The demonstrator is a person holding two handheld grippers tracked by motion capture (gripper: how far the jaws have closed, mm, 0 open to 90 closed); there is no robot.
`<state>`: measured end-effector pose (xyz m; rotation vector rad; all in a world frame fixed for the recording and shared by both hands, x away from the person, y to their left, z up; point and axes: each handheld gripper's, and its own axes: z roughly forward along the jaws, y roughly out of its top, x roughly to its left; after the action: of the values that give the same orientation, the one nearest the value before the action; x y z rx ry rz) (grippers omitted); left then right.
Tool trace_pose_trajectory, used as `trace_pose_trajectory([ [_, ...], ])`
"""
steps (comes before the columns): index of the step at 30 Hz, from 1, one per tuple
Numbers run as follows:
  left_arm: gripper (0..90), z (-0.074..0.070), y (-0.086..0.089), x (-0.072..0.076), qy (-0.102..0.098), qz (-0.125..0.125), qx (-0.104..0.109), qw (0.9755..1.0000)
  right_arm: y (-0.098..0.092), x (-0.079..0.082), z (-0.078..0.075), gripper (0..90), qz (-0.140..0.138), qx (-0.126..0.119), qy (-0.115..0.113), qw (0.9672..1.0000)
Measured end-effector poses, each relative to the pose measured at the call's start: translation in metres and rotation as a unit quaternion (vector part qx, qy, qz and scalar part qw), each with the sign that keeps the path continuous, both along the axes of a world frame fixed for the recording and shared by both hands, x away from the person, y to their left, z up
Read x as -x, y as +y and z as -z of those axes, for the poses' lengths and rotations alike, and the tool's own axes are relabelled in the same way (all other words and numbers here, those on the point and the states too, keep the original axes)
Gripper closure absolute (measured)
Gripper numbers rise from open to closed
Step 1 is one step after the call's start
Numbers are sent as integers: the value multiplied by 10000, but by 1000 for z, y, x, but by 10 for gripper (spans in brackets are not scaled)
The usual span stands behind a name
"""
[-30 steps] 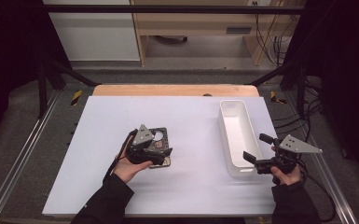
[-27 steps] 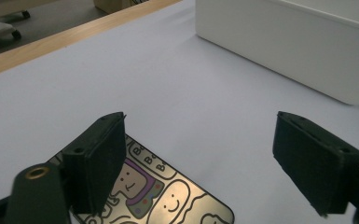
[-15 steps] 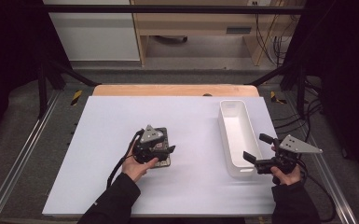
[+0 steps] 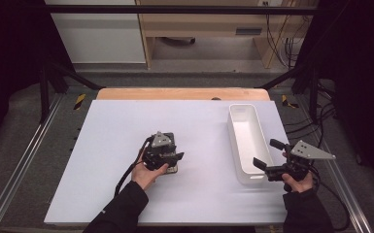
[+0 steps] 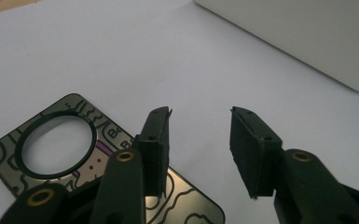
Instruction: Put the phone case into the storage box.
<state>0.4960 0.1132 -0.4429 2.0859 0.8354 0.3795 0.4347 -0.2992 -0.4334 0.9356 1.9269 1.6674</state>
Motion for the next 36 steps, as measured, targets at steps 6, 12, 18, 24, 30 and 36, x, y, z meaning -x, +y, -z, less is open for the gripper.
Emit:
trace_pose_trajectory([
  [6, 680, 3, -3, 0, 11, -6, -157, 9999, 0, 0, 1, 4, 7, -9, -1, 10000],
  [12, 760, 8, -7, -2, 122, 19, -265, 9996, 0, 0, 0, 4, -4, -13, 4, 10000],
  [18, 828, 14, -12, -3, 206, -1, -441, 9988, -1, 0, 0, 4, 2, -17, 6, 10000],
  [24, 894, 19, -15, -4, 307, 73, -553, 9980, -1, 0, 0, 4, -3, -16, 3, 10000],
  [30, 896, 24, -19, -5, 386, 163, -714, 9966, -1, 0, 0, 4, 1, -22, 4, 10000],
  [36, 896, 27, -20, -5, 430, 214, -923, 9946, 0, 0, 0, 4, -6, -14, 1, 10000],
])
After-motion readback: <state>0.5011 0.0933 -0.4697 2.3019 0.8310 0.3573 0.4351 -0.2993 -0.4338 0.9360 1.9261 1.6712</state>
